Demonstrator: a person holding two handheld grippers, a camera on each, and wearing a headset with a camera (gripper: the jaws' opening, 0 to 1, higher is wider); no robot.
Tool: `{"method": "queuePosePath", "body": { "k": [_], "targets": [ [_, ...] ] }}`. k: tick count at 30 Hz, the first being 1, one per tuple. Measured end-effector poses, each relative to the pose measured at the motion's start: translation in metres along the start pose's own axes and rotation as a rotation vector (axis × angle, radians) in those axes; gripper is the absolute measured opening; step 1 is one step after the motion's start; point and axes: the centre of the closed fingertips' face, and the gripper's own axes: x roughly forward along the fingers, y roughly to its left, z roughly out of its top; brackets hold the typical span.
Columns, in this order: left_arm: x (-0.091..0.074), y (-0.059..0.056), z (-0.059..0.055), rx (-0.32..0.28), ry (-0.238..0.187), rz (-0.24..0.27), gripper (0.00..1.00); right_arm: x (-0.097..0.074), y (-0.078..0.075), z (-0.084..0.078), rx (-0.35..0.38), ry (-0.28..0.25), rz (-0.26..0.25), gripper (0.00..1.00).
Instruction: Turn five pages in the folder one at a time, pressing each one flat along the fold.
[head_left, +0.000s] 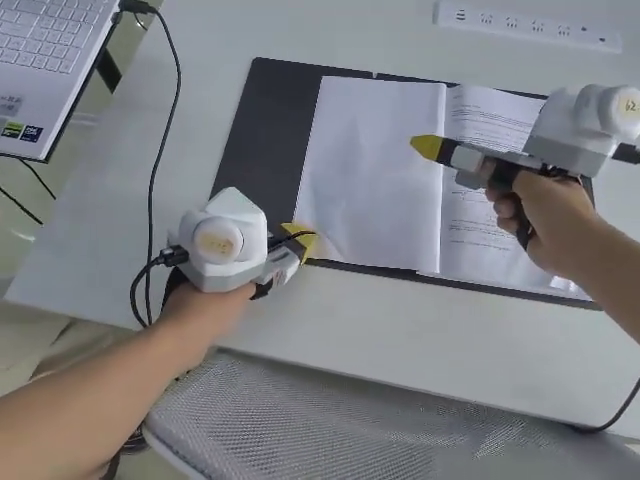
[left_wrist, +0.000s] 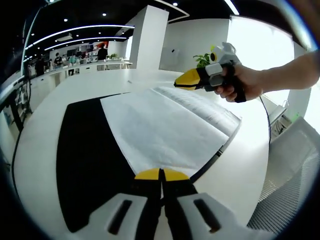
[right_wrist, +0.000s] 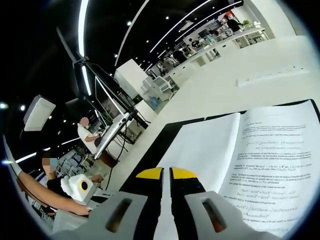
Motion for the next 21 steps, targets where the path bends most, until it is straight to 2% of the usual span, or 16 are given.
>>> {"method": "queuePosePath", "body": {
  "k": [4, 5, 8, 14, 15, 21],
  "targets": [
    [-0.002, -0.001, 0.001, -0.004, -0.008, 0.000, 0.00, 0.006, -0.021, 0.000, -0.002, 0.009, -0.016, 0.00],
    [-0.002, -0.001, 0.002, -0.004, -0.011, 0.000, 0.00, 0.007, -0.030, -0.002, 0.009, 0.016, -0.030, 0.00],
    [-0.002, -0.002, 0.002, -0.002, -0.013, 0.001, 0.00, 0.008, -0.043, -0.007, 0.022, 0.030, -0.041, 0.00],
    [0.000, 0.000, 0.001, 0.004, -0.016, 0.005, 0.00, 0.011, -0.059, -0.019, 0.060, 0.053, -0.036, 0.00],
    [0.000, 0.000, 0.002, 0.005, -0.017, 0.005, 0.00, 0.012, -0.058, -0.016, 0.069, 0.039, -0.021, 0.00],
    [0.002, 0.002, 0.001, 0.004, -0.022, 0.009, 0.00, 0.021, -0.072, -0.004, 0.102, 0.010, -0.029, 0.00]
  ]
}}
